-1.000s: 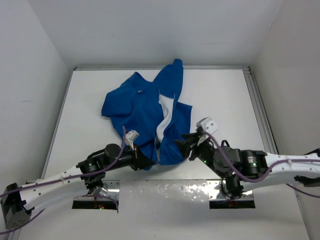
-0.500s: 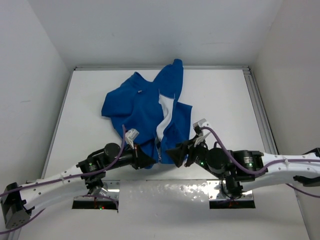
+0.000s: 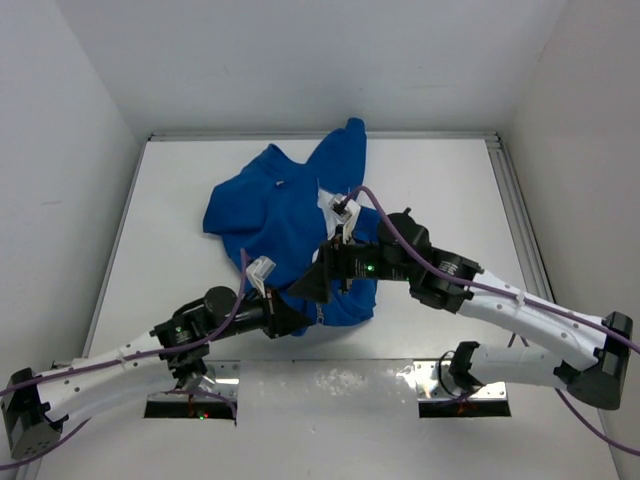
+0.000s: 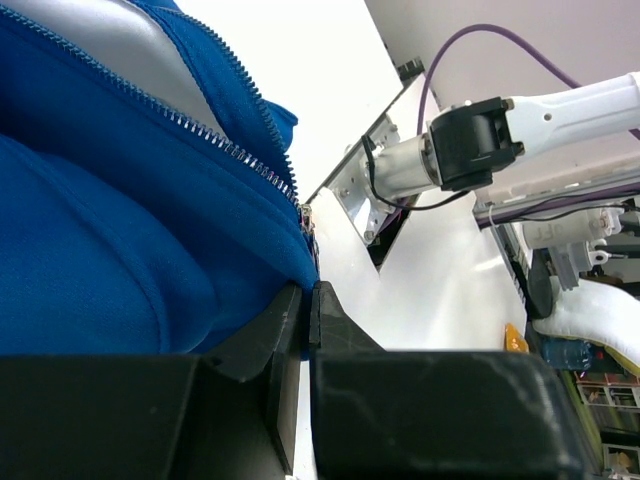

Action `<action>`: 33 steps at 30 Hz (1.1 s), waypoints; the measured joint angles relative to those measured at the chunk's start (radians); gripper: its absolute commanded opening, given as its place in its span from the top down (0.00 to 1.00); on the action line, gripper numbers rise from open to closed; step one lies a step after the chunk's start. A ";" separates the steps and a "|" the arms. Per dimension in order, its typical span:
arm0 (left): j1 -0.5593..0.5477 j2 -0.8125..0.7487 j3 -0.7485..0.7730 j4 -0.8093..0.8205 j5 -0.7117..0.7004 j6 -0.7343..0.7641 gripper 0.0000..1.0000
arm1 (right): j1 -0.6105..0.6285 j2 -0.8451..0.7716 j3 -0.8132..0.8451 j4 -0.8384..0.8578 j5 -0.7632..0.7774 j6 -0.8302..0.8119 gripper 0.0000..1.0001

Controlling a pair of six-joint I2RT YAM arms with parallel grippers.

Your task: Zip up the jacket

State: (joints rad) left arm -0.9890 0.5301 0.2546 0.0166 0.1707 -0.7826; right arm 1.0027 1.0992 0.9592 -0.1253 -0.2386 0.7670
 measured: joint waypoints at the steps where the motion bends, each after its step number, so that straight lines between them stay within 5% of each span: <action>1: 0.000 0.000 0.000 0.000 0.000 0.000 1.00 | 0.000 0.000 0.006 0.028 -0.065 0.002 0.26; 5: 0.000 0.000 0.000 0.000 0.001 0.000 1.00 | 0.000 0.005 -0.032 0.214 -0.324 0.035 0.36; 10: 0.000 -0.009 0.000 -0.005 0.001 -0.001 1.00 | 0.001 -0.010 -0.151 0.326 -0.545 0.026 0.71; 11: 0.000 -0.015 0.000 -0.007 0.000 -0.001 1.00 | 0.001 -0.016 -0.152 0.280 -0.539 0.000 0.88; 13: 0.000 -0.023 0.000 -0.014 -0.002 0.000 1.00 | 0.008 -0.039 -0.152 0.188 -0.473 -0.076 1.00; 18: 0.000 -0.019 0.000 -0.014 -0.003 -0.001 1.00 | 0.151 -0.145 -0.151 0.005 -0.188 -0.251 1.00; 23: 0.000 0.005 0.000 -0.012 -0.003 -0.004 1.00 | 0.368 -0.084 -0.132 -0.101 0.102 -0.381 0.99; 27: 0.000 0.015 0.016 -0.018 -0.007 -0.006 1.00 | 0.487 -0.024 -0.153 -0.126 0.338 -0.451 0.68; 33: 0.000 0.033 0.042 -0.014 -0.015 -0.016 1.00 | 0.562 -0.002 -0.186 -0.108 0.660 -0.542 0.51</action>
State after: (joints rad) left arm -0.9890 0.5632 0.2962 0.0021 0.1558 -0.7990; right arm 1.5646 1.0969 0.7731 -0.2329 0.4217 0.2249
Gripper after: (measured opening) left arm 0.029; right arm 0.465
